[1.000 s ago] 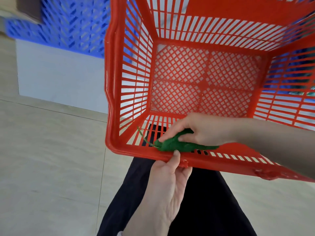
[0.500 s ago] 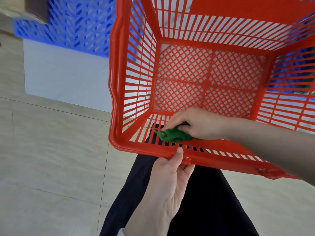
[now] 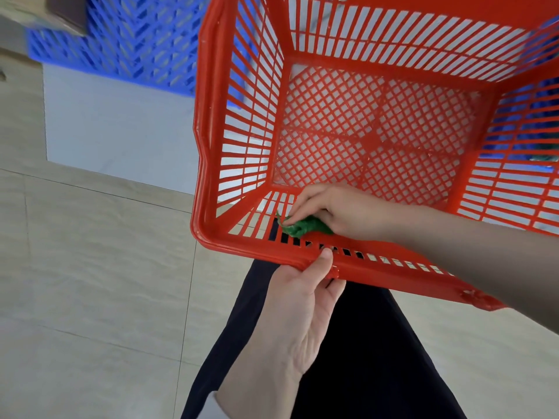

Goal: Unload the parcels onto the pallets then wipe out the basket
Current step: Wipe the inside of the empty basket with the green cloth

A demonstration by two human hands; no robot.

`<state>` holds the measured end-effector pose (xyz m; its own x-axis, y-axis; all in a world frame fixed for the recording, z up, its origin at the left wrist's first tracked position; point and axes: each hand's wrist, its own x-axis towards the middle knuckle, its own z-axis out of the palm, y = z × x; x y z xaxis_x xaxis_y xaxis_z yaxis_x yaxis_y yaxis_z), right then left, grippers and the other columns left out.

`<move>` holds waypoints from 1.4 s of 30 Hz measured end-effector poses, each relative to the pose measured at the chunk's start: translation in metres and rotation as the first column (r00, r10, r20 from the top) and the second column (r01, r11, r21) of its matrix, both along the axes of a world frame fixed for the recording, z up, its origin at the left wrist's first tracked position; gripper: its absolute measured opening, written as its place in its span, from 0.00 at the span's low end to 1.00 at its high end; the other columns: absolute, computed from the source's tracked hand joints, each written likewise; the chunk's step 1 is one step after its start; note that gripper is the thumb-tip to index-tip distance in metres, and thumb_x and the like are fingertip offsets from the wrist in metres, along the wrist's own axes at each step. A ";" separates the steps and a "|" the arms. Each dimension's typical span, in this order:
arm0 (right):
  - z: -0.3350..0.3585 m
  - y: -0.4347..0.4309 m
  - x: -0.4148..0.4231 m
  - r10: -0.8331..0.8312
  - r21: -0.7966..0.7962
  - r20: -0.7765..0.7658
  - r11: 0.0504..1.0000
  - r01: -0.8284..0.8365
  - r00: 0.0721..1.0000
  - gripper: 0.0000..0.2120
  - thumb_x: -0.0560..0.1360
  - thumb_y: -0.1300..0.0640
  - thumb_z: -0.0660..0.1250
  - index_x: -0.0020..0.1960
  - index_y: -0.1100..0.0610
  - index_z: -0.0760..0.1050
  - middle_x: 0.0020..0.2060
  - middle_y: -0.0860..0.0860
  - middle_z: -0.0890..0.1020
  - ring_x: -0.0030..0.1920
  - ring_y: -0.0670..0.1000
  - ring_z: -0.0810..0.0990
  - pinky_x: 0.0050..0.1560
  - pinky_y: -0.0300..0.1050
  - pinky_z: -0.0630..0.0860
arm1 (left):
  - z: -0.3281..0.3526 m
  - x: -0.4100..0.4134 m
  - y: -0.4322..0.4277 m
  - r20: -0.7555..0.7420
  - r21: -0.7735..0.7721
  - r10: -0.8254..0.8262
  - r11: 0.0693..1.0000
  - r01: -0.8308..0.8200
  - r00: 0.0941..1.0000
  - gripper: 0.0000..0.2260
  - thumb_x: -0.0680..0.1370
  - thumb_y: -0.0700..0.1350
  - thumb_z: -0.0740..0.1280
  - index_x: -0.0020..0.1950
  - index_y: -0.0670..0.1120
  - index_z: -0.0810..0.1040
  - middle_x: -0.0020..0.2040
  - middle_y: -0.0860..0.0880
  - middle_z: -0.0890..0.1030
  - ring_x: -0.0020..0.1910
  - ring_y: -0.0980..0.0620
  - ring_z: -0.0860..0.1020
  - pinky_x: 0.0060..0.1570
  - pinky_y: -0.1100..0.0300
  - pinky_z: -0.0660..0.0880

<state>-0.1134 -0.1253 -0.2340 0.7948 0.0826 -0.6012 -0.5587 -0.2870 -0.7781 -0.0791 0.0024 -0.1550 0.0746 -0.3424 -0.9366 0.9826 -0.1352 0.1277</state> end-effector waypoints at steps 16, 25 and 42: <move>-0.028 -0.002 -0.010 0.032 -0.030 -0.267 0.999 -0.041 0.963 0.20 0.80 0.63 0.52 0.69 0.51 0.67 0.67 0.51 0.68 0.66 0.51 0.66 0.68 0.48 0.63 | 0.001 0.001 -0.003 -0.009 0.076 0.023 0.997 -0.022 1.000 0.11 0.74 0.31 0.62 0.52 0.42 0.78 0.51 0.40 0.83 0.52 0.46 0.82 0.58 0.44 0.74; 0.021 -0.018 -0.023 0.047 0.261 -0.130 0.965 -0.012 0.990 0.16 0.75 0.56 0.64 0.57 0.37 0.74 0.49 0.31 0.73 0.51 0.32 0.72 0.56 0.29 0.67 | 0.000 0.001 -0.003 -0.014 0.044 0.047 0.998 -0.046 0.999 0.13 0.75 0.31 0.61 0.55 0.43 0.78 0.55 0.42 0.82 0.56 0.46 0.80 0.57 0.48 0.76; -0.089 0.008 0.041 0.092 -0.103 -0.357 0.985 -0.137 0.929 0.23 0.78 0.66 0.54 0.71 0.53 0.64 0.73 0.56 0.60 0.65 0.55 0.69 0.61 0.44 0.70 | -0.002 -0.002 -0.001 -0.059 0.063 0.005 0.998 -0.001 0.998 0.15 0.73 0.30 0.62 0.39 0.46 0.85 0.47 0.42 0.84 0.50 0.46 0.82 0.54 0.46 0.78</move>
